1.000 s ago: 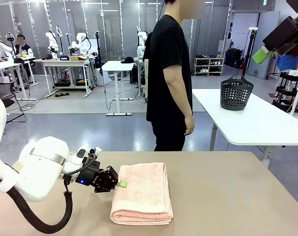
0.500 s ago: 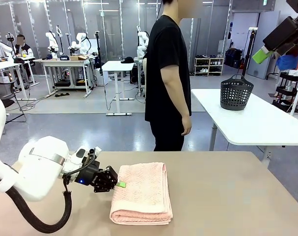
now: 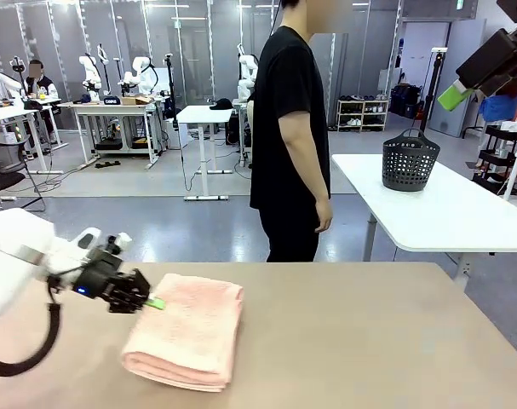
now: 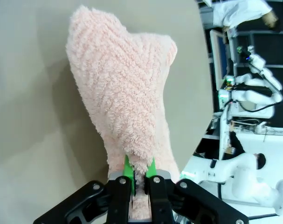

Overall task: Fold the towel.
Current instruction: Pick up the 100 cm Hotel Towel and place it on the left side of the table.

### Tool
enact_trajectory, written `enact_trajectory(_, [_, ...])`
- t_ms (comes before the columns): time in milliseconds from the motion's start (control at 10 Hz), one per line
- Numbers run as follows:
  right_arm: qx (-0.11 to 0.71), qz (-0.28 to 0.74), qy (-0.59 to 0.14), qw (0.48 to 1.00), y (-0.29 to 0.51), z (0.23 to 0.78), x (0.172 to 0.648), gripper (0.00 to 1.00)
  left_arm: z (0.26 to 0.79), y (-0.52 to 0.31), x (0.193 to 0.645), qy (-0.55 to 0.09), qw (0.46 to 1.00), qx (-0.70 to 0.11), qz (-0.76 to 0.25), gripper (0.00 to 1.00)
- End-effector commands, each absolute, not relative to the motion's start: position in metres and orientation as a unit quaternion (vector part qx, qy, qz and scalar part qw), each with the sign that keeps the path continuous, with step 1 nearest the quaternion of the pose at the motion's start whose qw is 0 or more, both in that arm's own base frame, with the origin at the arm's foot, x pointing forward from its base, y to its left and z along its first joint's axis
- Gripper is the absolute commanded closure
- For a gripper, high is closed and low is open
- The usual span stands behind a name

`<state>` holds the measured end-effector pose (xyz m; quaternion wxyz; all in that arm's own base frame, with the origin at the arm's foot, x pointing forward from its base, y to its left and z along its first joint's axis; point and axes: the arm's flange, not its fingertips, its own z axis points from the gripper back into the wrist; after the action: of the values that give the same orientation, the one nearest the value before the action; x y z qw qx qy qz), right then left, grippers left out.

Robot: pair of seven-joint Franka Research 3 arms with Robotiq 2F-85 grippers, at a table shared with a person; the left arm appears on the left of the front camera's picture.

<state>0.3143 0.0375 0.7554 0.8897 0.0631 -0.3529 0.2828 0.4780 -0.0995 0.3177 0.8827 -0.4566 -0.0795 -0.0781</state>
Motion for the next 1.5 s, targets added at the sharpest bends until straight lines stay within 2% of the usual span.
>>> enact_trajectory(0, [0.063,0.281,-0.353,0.89,0.037,0.756,0.315,0.0,0.34,-0.048,0.478,-0.06,0.893,-0.438,-0.081,0.89])
enact_trajectory(300, [0.063,0.281,-0.353,0.89,0.037,0.756,0.315,0.0,0.36,0.039,0.485,-0.066,0.906,-0.415,-0.046,0.89])
enact_trajectory(600, [0.063,0.281,-0.353,0.89,0.037,0.756,0.315,0.0,0.363,0.112,0.482,-0.071,0.913,-0.398,-0.053,0.89])
enact_trajectory(1000, [0.063,0.281,-0.353,0.89,0.037,0.756,0.315,0.0,0.353,0.167,0.481,-0.072,0.939,-0.334,-0.037,0.89])
enact_trajectory(1100, [0.063,0.281,-0.353,0.89,0.037,0.756,0.315,0.0,0.352,0.167,0.483,-0.085,0.946,-0.312,-0.034,0.75])
enact_trajectory(1200, [0.063,0.281,-0.353,0.89,0.037,0.756,0.315,0.0,0.353,0.164,0.481,-0.087,0.953,-0.289,-0.04,0.54])
enact_trajectory(1300, [0.063,0.281,-0.353,0.89,0.037,0.756,0.315,0.0,0.355,0.161,0.479,-0.093,0.956,-0.276,-0.036,0.41])
enact_trajectory(1400, [0.063,0.281,-0.353,0.89,0.037,0.756,0.315,0.0,0.357,0.16,0.478,-0.097,0.959,-0.265,-0.035,0.23])
